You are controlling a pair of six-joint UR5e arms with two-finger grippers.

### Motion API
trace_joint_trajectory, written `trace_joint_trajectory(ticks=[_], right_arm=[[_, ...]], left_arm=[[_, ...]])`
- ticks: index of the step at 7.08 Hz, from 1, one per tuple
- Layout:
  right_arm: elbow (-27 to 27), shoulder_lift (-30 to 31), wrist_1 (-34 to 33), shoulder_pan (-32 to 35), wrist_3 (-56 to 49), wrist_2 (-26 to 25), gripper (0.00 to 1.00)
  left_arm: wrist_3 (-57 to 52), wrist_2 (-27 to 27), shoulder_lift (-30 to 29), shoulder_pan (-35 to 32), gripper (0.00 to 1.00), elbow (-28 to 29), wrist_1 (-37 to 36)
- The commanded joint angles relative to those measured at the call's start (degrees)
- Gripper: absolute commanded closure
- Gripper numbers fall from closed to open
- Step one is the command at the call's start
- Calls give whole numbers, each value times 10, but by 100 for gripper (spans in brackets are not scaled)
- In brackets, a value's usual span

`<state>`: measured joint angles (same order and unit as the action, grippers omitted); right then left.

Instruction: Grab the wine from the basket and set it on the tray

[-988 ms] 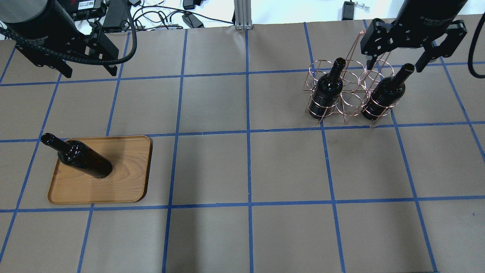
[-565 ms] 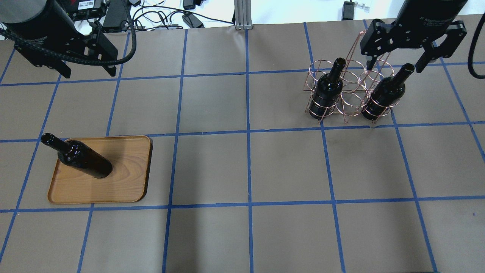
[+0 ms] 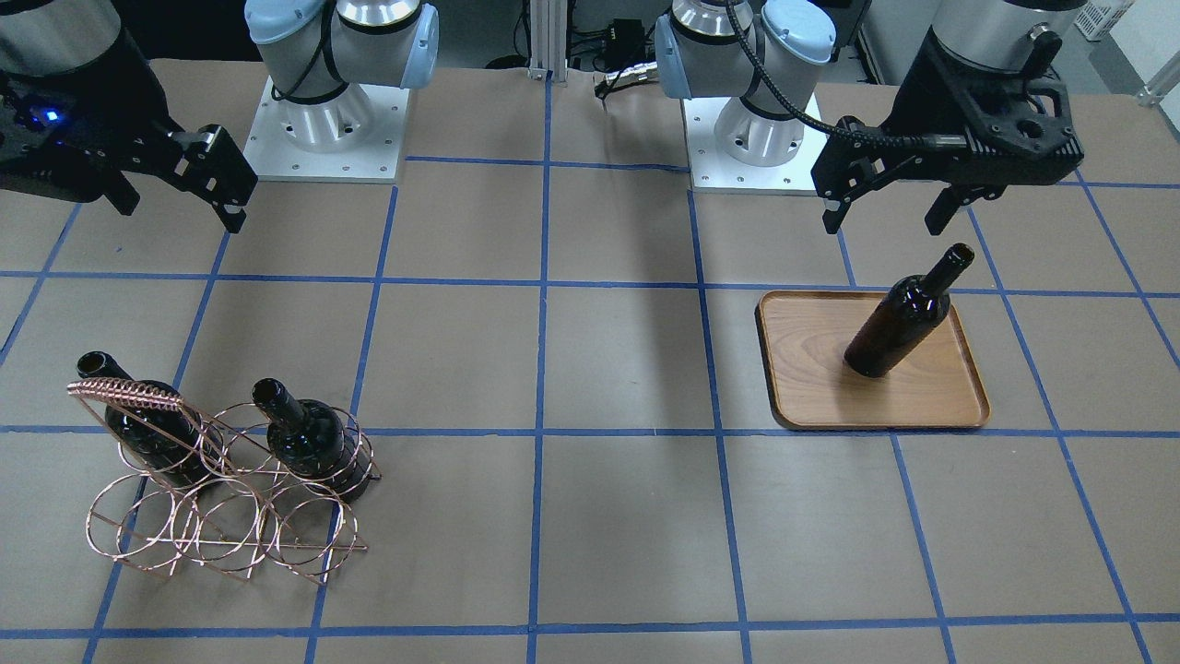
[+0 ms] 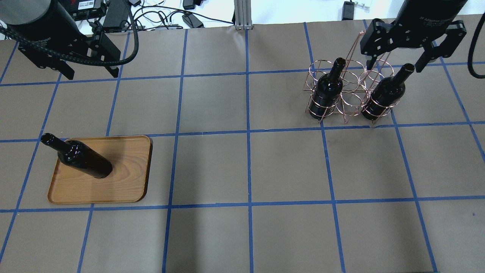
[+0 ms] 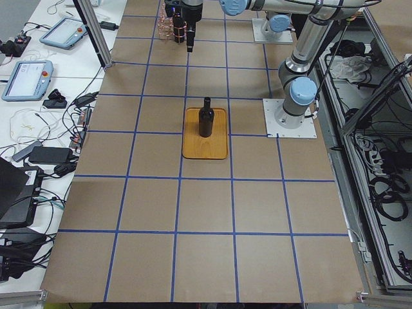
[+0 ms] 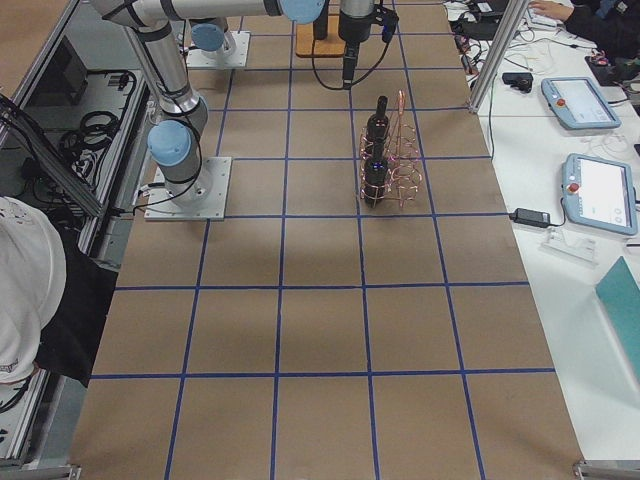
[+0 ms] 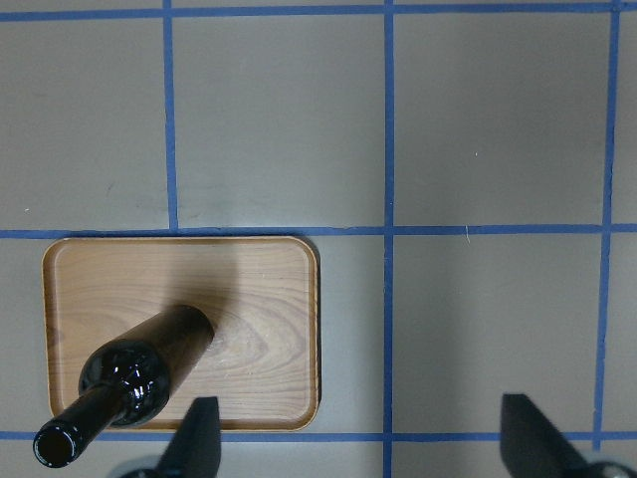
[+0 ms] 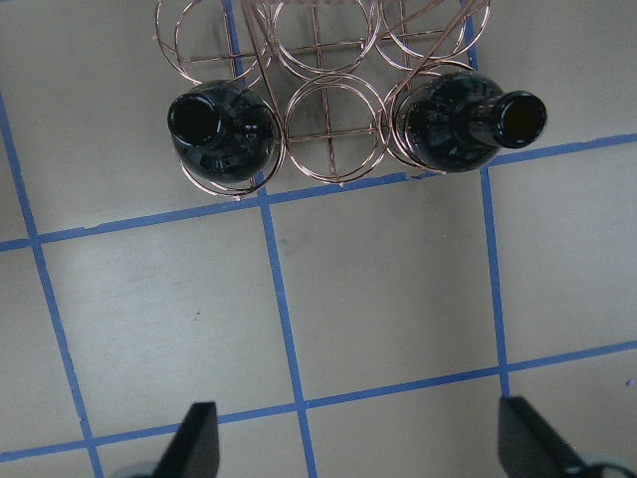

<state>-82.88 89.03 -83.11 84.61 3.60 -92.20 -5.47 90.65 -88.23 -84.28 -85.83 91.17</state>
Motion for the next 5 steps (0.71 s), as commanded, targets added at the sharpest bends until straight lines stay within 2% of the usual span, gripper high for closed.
trace_joint_trajectory(ticks=[1,2,5], right_arm=[[1,-1,-15,0,1,-2,0],[1,-2,-46,0,1,-2,0],[1,-2,-51,0,0,-1,0]], left_arm=[[0,1,0,0,0,0,1],[0,1,0,0,0,0,1],[0,1,-1,0,0,-1,1]])
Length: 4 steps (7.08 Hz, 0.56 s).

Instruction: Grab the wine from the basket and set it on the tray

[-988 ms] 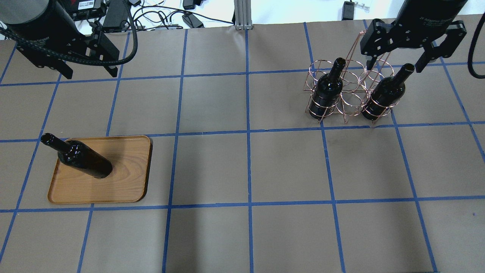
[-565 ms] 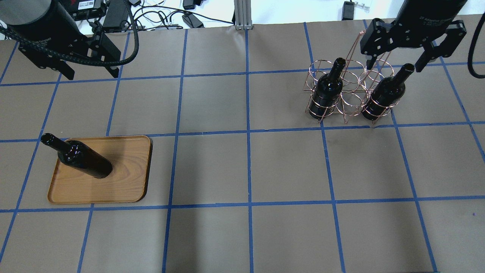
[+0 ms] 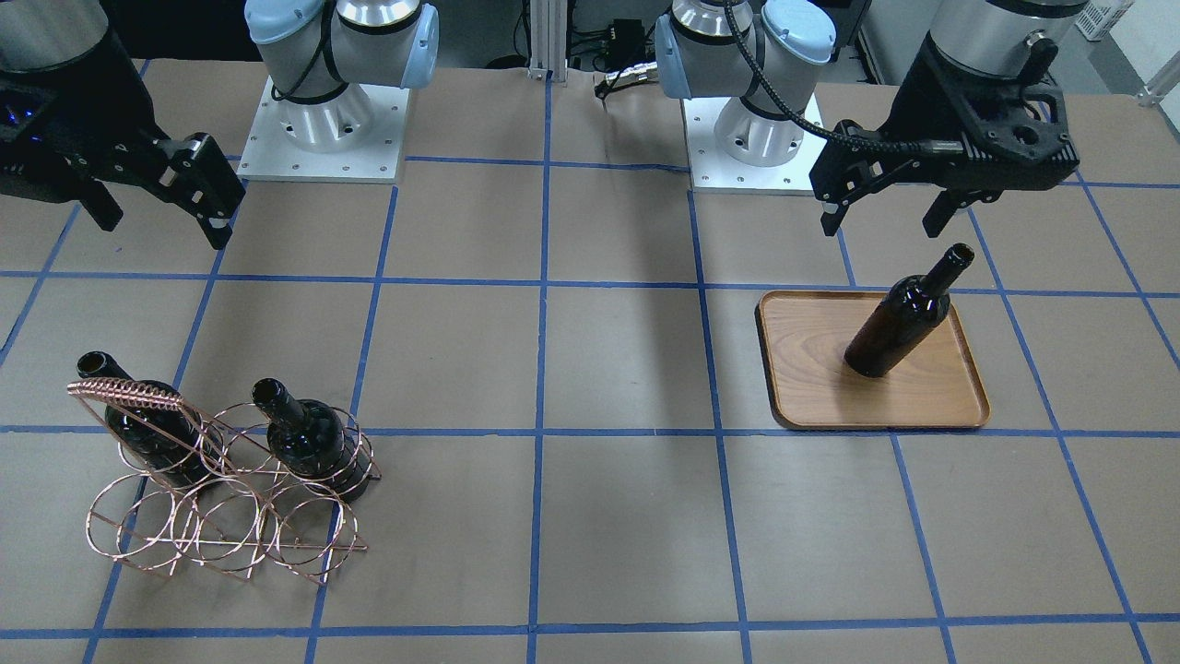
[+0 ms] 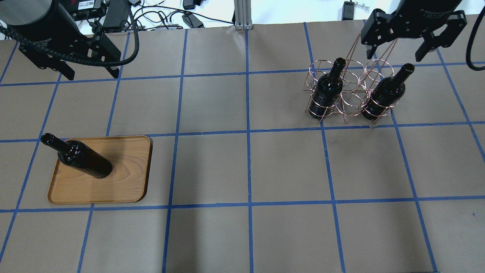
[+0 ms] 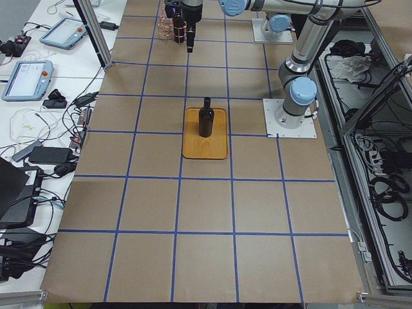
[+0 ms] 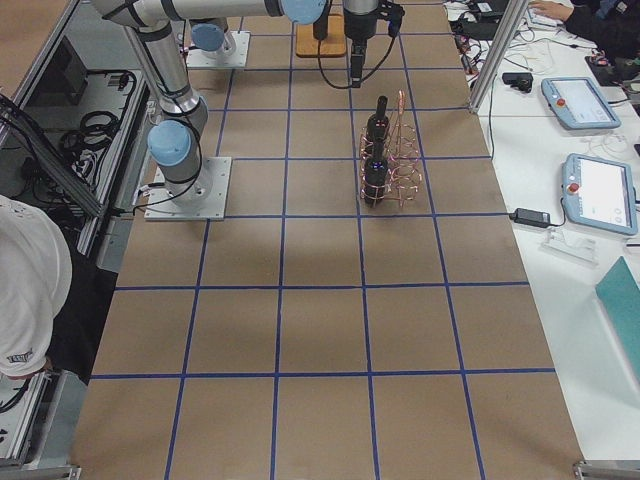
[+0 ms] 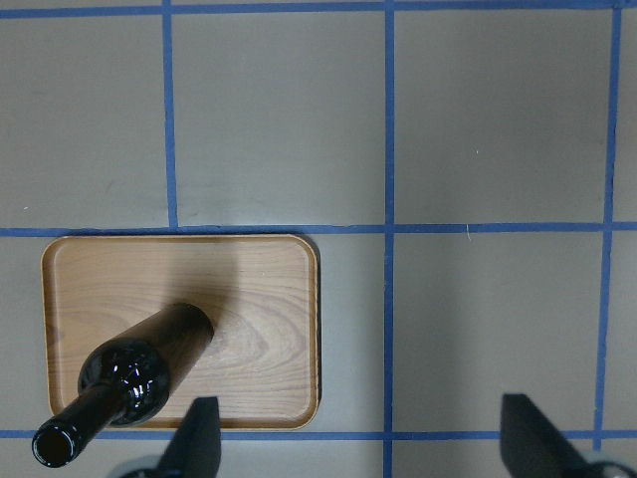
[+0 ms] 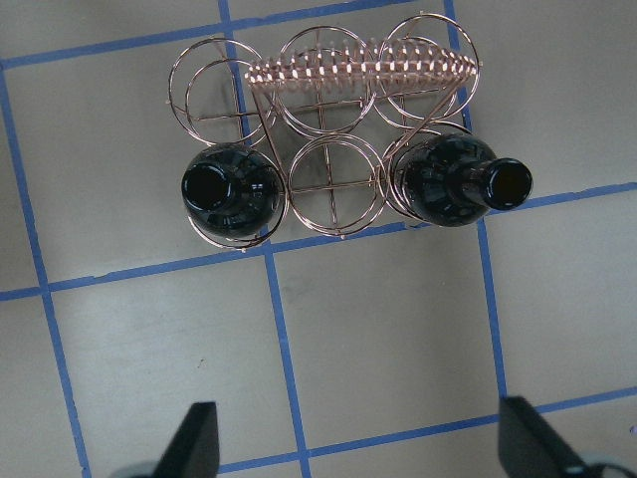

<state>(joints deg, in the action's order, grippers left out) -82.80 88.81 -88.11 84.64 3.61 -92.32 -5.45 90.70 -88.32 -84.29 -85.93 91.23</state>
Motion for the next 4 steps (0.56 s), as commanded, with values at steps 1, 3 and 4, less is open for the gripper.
trace_joint_trajectory(ticks=[1,3,4], right_arm=[[0,0,-1,0,0,1,0],[-1,1,6,0,0,1,0],[-1,1,5,0,0,1,0]], left_arm=[[-1,0,0,0,0,0,0],[-3,1,1,0,0,0,0],[-1,1,1,0,0,0,0]])
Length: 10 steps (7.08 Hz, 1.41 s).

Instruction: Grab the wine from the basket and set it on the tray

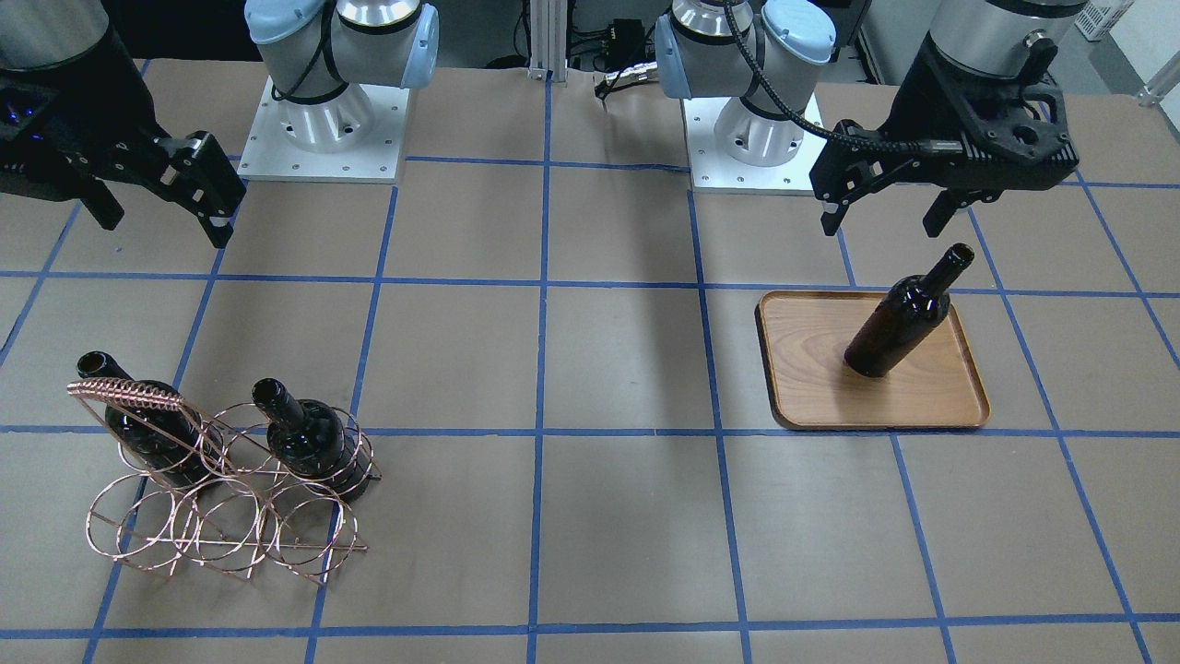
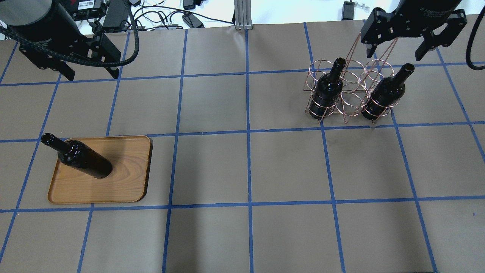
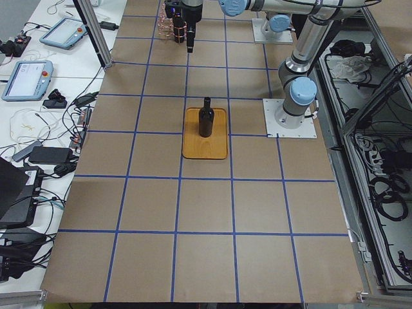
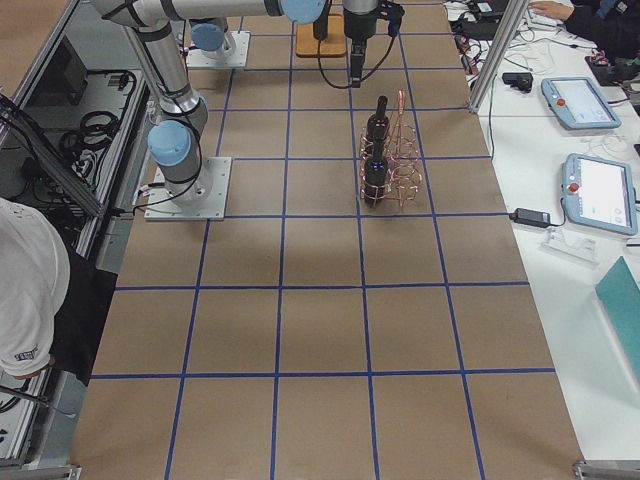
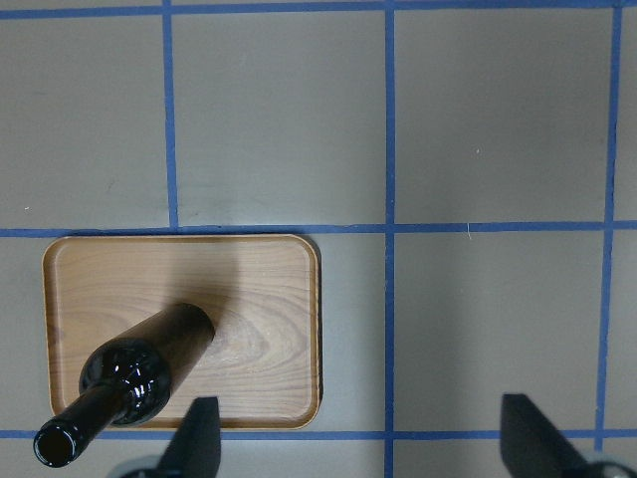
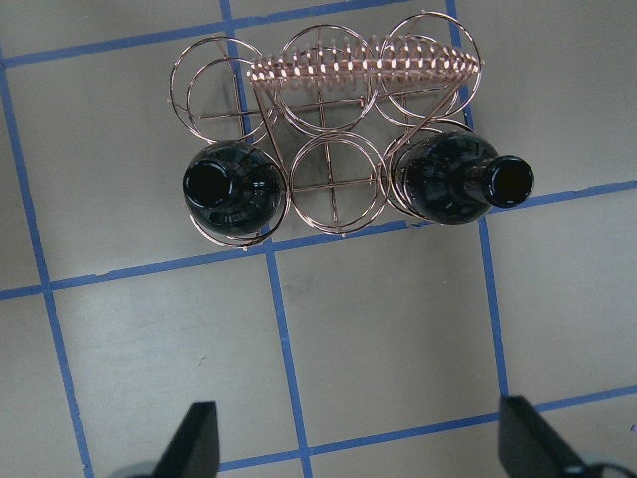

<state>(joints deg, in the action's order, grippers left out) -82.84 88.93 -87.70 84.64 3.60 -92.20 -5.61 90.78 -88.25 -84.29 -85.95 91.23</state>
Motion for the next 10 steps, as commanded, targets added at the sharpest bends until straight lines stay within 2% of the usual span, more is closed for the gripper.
trace_joint_trajectory(ticks=[1,10], right_arm=[[0,-1,-1,0,0,0,0],[1,5,9,0,0,-5,0]], left_arm=[[1,0,-1,0,0,0,1],[-1,-1,13,-1,0,-9,26]])
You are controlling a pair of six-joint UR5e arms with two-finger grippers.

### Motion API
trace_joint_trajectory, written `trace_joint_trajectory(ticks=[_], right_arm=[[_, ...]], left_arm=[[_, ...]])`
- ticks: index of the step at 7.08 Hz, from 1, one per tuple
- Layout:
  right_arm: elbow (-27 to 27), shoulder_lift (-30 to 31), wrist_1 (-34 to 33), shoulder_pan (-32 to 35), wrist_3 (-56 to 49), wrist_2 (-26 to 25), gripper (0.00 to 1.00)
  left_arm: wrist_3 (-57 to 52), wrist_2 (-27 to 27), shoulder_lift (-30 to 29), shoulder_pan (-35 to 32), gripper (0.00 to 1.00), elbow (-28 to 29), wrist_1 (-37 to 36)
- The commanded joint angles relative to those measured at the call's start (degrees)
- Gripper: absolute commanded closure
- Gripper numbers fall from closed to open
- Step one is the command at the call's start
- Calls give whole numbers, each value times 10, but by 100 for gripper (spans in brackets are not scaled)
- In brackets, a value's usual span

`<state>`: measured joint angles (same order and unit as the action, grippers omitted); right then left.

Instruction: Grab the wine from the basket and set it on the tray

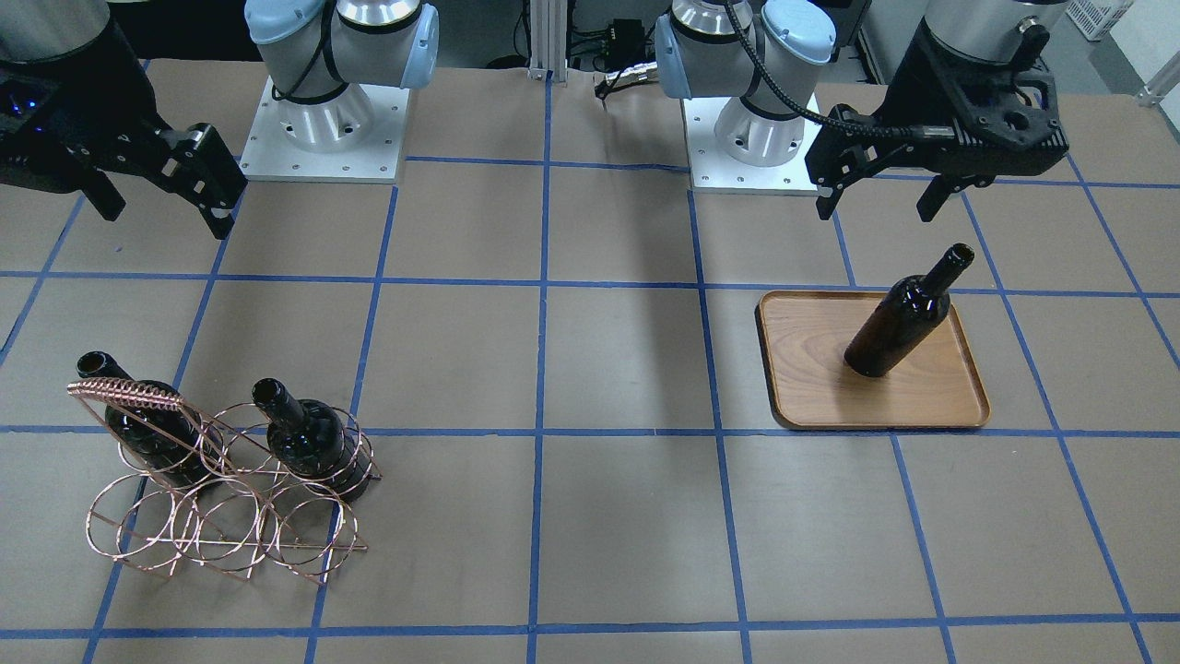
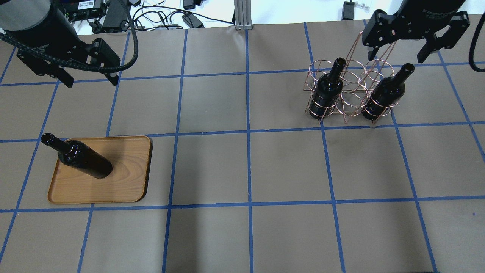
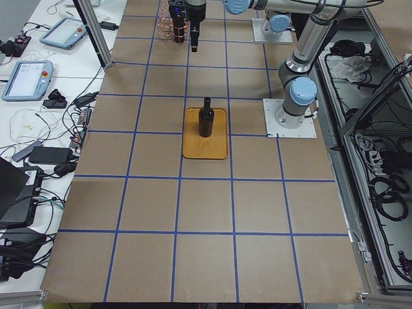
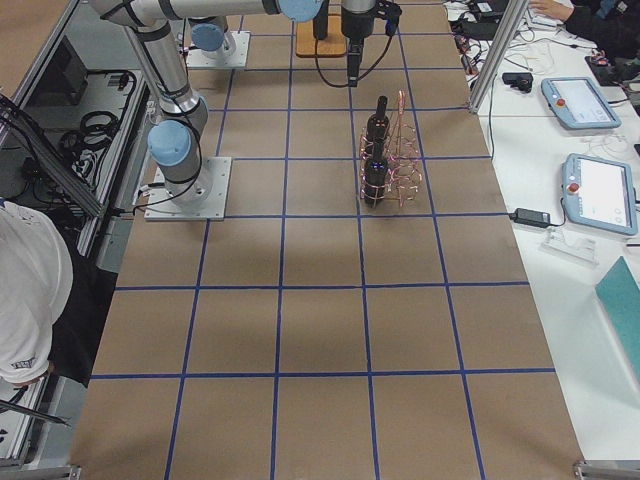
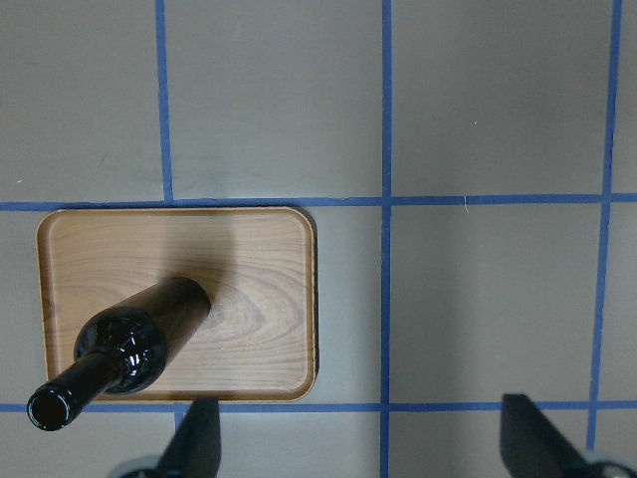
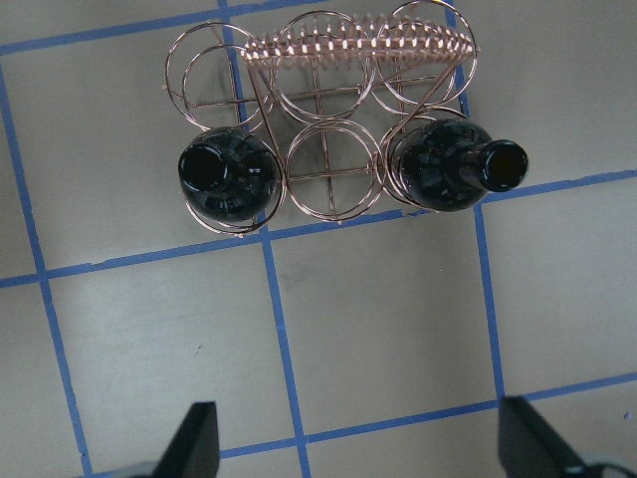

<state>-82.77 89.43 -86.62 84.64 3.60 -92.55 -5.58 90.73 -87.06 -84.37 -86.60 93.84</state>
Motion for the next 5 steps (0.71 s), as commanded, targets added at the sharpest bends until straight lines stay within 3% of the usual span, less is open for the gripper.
trace_joint_trajectory(ticks=[1,5], right_arm=[[0,0,0,0,0,2,0],[0,1,0,0,0,-1,0]], left_arm=[[-1,0,3,0,0,-6,1],[-1,1,7,0,0,-13,0]])
